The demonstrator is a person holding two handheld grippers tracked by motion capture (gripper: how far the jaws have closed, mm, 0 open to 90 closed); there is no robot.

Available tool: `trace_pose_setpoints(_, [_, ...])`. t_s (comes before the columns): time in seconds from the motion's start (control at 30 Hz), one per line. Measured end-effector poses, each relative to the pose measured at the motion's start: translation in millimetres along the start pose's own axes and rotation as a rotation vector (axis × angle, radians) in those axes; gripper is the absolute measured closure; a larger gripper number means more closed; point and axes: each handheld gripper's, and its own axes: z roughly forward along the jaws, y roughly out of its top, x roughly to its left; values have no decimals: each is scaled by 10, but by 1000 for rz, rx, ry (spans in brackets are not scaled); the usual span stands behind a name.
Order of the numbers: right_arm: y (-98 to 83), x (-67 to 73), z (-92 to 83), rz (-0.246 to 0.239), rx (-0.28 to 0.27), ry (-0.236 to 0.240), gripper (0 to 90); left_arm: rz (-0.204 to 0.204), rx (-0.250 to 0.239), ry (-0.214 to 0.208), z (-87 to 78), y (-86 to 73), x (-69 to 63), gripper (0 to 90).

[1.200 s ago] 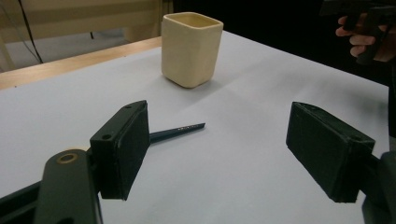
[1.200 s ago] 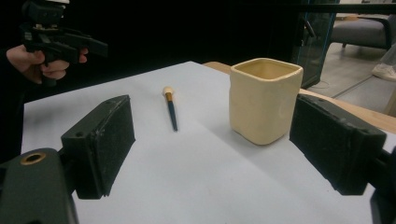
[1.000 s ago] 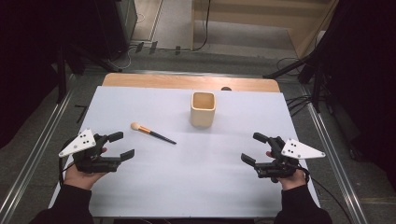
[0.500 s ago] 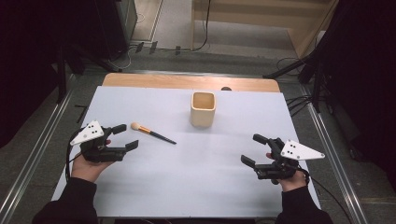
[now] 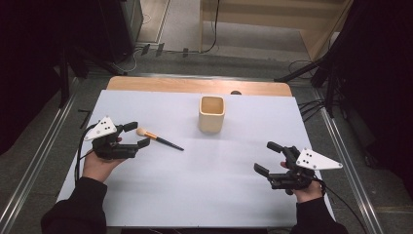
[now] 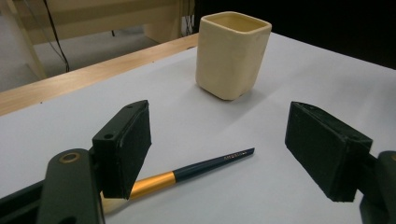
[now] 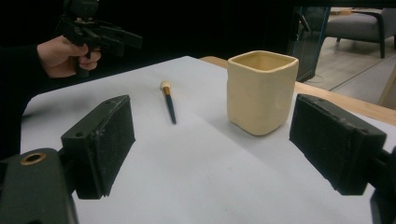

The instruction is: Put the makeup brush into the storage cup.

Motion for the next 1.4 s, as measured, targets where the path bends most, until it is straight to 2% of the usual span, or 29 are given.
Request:
trace_pose_setpoints(0.2, [3,-1,4,0,-1,1,147,-2,-13,-5,103,43,45,233])
trace_pose_setpoints(0.23, [4,2,5,0,-1,1,147,12,0,0,147,74,54,232])
trace_pose_setpoints(0.37, [5,4,5,-1,-3,4,148,24,-6,-1,227,118,54,233])
trace_pose_setpoints(0.43, [9,5,-1,0,-8,7,148,50,2,4,309,160,49,233])
trace_pose_setpoints(0.5, [11,3,-5,-2,-9,8,148,55,5,3,349,186,62,233])
trace_pose_setpoints(0.6, [12,3,-6,-1,-11,8,147,49,-15,5,393,206,98,243])
trace_pose_setpoints(0.63, [13,3,-7,-1,-11,9,147,31,-20,0,430,228,146,243])
trace_pose_setpoints(0.67, [13,3,-7,-1,-11,9,147,31,-20,0,430,228,146,243])
trace_pose_setpoints(0.7, [13,6,-8,-1,-10,10,147,13,-34,-19,468,265,188,243])
trace_pose_setpoints(0.8, [14,7,-7,-4,-12,10,147,41,-39,-10,502,310,204,249])
trace_pose_setpoints(0.97, [17,7,-3,-2,-12,12,148,71,-40,-25,601,439,303,255])
trace_pose_setpoints(1.07, [18,7,-2,-2,-11,13,147,71,-33,-33,628,465,334,261])
trace_pose_setpoints(1.17, [18,6,-6,-1,-12,12,147,92,-5,-39,646,493,376,262])
trace_pose_setpoints(1.23, [19,2,-9,-1,-13,11,148,110,19,-57,641,532,406,274])
trace_pose_setpoints(1.27, [19,2,-9,-1,-13,11,148,131,34,-66,640,560,417,274])
trace_pose_setpoints(1.3, [18,1,-8,-2,-12,12,147,187,75,-79,635,614,440,282])
trace_pose_setpoints(1.4, [19,7,-6,-4,-10,13,147,202,119,-109,628,660,477,298])
